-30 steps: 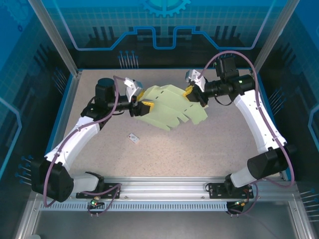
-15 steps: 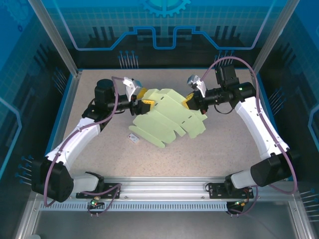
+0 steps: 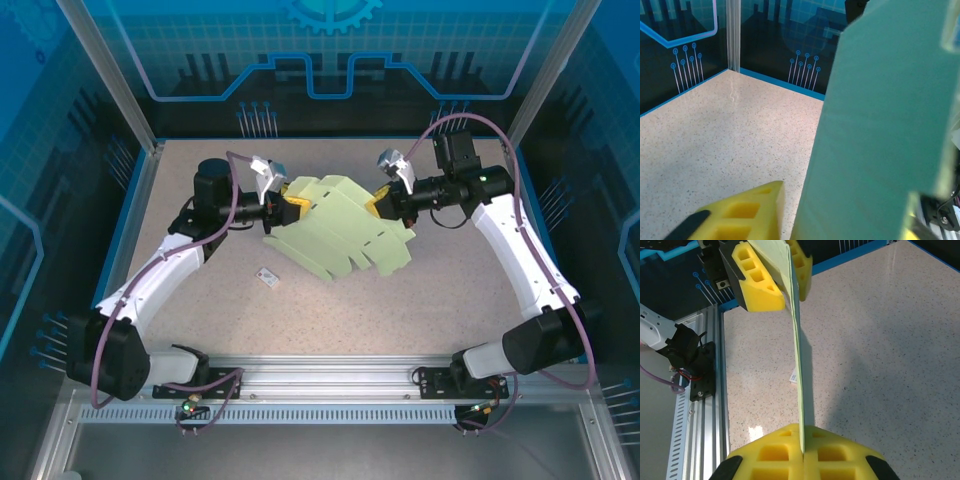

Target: Fold the paper box

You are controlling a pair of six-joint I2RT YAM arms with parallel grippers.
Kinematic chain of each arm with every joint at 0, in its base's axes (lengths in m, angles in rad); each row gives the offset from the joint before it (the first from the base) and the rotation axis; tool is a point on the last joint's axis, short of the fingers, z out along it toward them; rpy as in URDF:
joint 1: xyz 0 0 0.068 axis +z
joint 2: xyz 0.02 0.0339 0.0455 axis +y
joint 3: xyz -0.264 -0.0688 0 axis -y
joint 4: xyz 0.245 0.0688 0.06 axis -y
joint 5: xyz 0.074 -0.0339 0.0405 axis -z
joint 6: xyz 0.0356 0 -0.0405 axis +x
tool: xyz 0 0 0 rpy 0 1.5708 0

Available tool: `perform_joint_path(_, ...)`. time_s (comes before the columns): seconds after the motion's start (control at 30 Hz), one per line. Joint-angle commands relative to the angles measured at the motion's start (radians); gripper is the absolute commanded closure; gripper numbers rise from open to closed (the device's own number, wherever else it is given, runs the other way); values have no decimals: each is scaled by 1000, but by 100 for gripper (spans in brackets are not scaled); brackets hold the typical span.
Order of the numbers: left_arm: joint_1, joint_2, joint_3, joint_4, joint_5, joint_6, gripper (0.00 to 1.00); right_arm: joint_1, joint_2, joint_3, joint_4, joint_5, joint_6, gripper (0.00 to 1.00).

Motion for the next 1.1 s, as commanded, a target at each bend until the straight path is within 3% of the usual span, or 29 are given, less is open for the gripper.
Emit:
perform_joint_path(0.0, 1, -3, 18, -9, 50, 0, 79, -15, 4, 13, 6, -13, 11, 100)
perform_joint_path(0.13, -1, -15, 4, 21, 63, -39, 92, -9, -1, 15, 25, 60, 24, 98)
perform_joint_path(0.3, -4, -16, 17, 23, 49, -134, 100, 91, -59, -50, 139, 357, 0, 94)
perform_joint_path(0.7, -4, -16, 44, 37, -1, -382, 100, 362, -194, -336, 560, 972, -132, 91)
perform_joint_path(1.07, -5, 19, 31, 130, -21, -544, 100, 504, -172, -489, 832, 1282, -230, 92)
